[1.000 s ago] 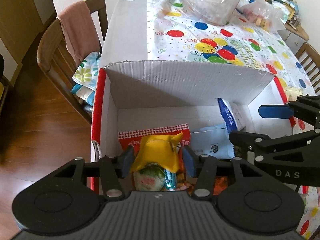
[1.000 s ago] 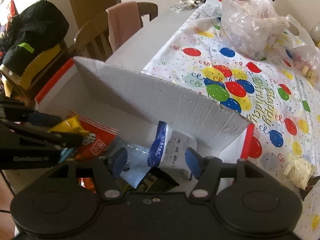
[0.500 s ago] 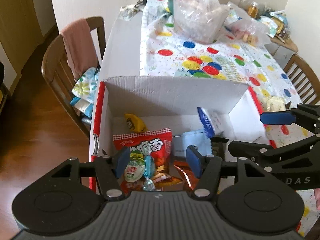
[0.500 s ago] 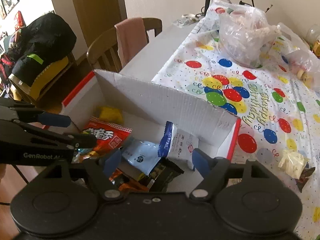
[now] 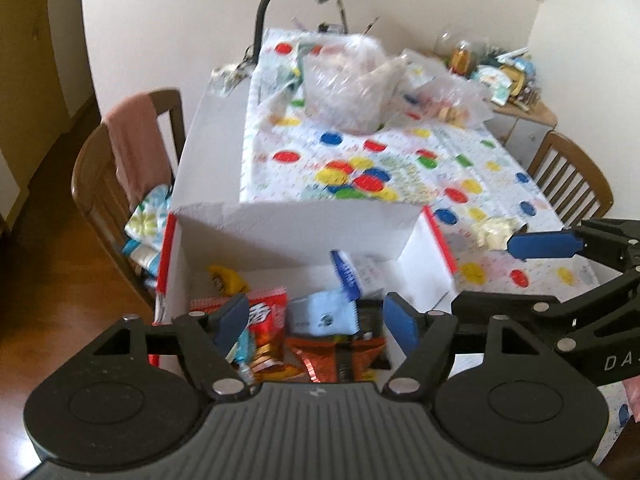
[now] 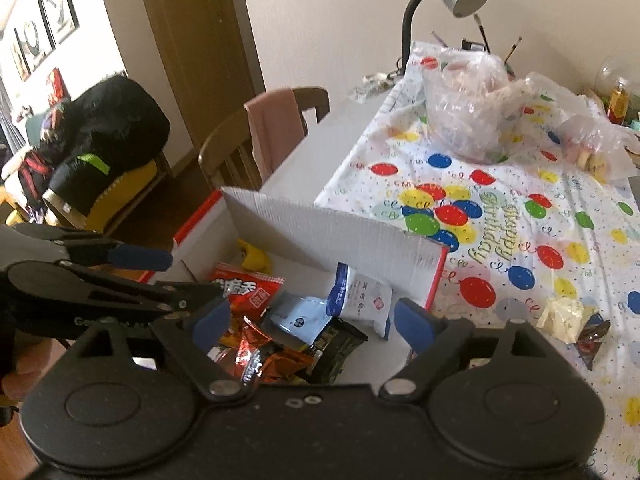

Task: Organize snacks
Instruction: 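Withdraw both tools from the box toward the last two snacks, then grasp the cream wrapped snack with the left tool while the right tool grasps the dark brown candy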

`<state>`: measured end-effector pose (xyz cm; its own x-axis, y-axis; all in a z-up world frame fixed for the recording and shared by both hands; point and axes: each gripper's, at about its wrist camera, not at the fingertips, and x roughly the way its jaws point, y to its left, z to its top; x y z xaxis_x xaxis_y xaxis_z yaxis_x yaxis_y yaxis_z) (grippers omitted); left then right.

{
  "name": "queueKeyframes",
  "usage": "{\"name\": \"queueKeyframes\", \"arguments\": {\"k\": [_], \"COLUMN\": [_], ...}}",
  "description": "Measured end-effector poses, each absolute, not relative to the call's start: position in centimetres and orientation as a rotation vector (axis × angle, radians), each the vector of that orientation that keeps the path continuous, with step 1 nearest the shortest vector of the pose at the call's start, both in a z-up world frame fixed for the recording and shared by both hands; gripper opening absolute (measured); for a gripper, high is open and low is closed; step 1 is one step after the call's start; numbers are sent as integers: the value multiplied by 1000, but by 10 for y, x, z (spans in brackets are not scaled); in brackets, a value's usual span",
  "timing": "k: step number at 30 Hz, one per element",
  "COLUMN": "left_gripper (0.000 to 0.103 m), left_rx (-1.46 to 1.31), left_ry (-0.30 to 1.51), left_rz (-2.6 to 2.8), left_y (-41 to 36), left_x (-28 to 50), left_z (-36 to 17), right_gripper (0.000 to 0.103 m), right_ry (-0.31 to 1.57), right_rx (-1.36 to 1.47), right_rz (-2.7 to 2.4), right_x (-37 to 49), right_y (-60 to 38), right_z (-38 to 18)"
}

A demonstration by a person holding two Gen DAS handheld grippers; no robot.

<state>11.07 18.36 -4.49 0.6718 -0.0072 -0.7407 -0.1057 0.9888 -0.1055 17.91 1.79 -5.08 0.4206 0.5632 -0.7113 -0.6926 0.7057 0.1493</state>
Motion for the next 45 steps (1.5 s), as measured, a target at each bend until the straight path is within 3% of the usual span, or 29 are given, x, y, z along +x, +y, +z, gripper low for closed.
{"name": "queueKeyframes", "arguments": {"k": [6, 10, 17, 32, 45], "left_gripper": [77, 77, 83, 83, 83], "left_rx": [-133, -140, -162, -97, -109], "left_ry": [778, 755, 747, 823, 960], "left_rz": [34, 10, -42, -130, -168], "left_y": [153, 126, 66, -54, -78], "left_x": [107, 110, 128, 213, 305], "left_z": [-34, -31, -37, -68, -111], "right_gripper": [90, 99, 103, 103, 103], "right_ry": [779, 747, 722, 763, 809], "right_rx": [-138, -119, -103, -147, -259], "right_rz": [808, 811, 806, 714, 761], "right_x": [171, 167, 168, 225, 301], "right_y": [-11, -37, -94, -228, -262], "right_z": [-38, -33, -31, -59, -108]}}
